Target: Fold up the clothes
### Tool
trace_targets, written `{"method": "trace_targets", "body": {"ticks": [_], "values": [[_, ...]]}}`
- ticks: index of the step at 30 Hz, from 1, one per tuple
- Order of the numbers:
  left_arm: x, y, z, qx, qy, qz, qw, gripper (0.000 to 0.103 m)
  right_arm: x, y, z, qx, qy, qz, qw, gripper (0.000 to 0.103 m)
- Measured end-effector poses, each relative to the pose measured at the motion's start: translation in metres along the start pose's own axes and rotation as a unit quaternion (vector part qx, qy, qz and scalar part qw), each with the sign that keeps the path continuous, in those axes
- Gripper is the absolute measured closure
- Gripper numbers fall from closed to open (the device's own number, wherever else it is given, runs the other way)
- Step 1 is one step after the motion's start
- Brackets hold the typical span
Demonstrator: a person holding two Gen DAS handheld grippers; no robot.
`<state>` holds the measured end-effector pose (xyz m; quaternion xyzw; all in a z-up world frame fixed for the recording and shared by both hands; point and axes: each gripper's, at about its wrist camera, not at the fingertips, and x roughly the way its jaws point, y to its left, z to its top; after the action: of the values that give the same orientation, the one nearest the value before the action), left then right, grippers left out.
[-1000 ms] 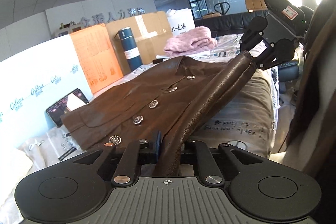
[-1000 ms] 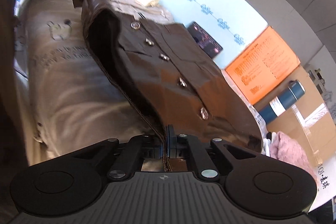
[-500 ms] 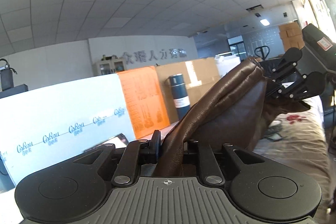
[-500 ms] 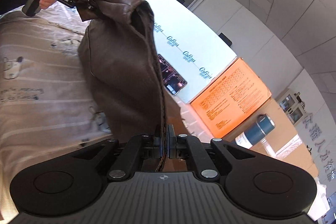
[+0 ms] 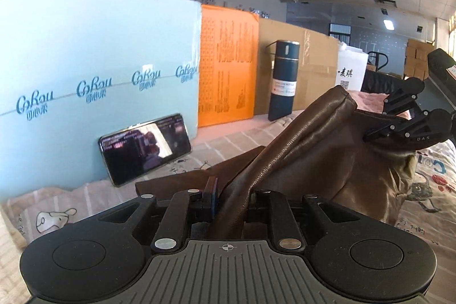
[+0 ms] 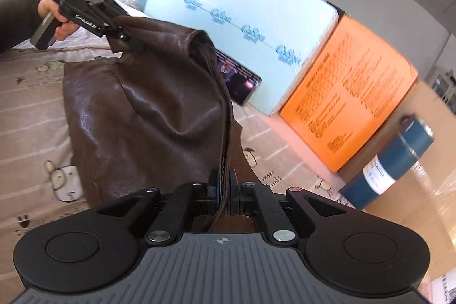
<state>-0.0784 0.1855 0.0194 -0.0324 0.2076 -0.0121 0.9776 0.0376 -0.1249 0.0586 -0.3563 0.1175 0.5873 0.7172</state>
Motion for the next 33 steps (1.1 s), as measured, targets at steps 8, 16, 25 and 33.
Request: {"method": "trace_targets", "body": {"ticks": [8,16,25,33], "values": [[0.031,0.032,-0.015,-0.073,0.027,-0.017,0.9968,0.08,0.037,-0.023,-0.021,0.048,0.03,0.004,0.998,0.084],[0.034,0.071,-0.031,-0.195,0.013,-0.061,0.9789,0.05,0.009,-0.052,-0.048,0.16,-0.034,-0.022,0.986,0.043],[0.027,0.091,-0.039,-0.279,-0.028,-0.101,0.9545,0.015,-0.055,-0.065,-0.085,0.305,-0.172,-0.077,0.933,0.015],[0.031,0.074,-0.036,-0.24,-0.007,-0.054,0.9693,0.013,-0.053,-0.054,-0.115,0.369,-0.125,-0.11,0.914,0.006]]}}
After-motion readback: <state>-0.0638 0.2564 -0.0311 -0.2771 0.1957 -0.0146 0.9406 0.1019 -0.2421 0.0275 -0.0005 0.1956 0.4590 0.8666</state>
